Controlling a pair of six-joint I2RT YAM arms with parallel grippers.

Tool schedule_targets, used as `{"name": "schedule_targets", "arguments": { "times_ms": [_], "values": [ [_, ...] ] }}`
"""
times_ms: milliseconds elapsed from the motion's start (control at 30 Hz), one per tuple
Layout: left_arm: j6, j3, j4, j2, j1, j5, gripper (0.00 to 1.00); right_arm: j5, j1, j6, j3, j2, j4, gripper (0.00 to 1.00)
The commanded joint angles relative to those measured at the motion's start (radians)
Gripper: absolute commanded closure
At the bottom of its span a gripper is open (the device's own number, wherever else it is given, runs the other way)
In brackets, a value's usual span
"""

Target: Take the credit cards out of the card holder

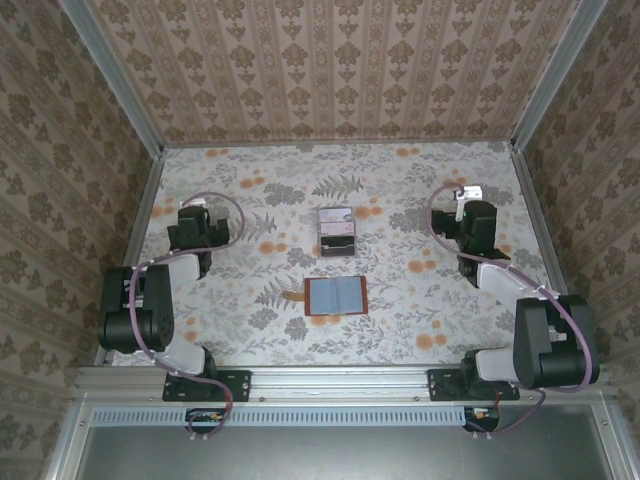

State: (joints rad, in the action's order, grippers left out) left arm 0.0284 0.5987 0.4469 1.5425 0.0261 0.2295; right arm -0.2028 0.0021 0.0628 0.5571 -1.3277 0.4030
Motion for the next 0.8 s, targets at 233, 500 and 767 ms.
{"name": "schedule_targets", "arguments": {
  "times_ms": [233,500,767],
  "values": [
    [-0.070,-0.204,0.437,-0.001,0.001,-0.139,0.00,0.103,-0.004,-0.064,-0.103,-0.018,0.171,0.00],
    [-0.071,-0.204,0.437,0.000,0.008,-0.121,0.00,0.170,-0.002,-0.105,-0.137,-0.187,0.415,0.00],
    [-0.070,-0.201,0.432,0.001,0.008,-0.120,0.00,0.148,0.014,-0.090,-0.141,-0.210,0.442,0.00]
  ]
}}
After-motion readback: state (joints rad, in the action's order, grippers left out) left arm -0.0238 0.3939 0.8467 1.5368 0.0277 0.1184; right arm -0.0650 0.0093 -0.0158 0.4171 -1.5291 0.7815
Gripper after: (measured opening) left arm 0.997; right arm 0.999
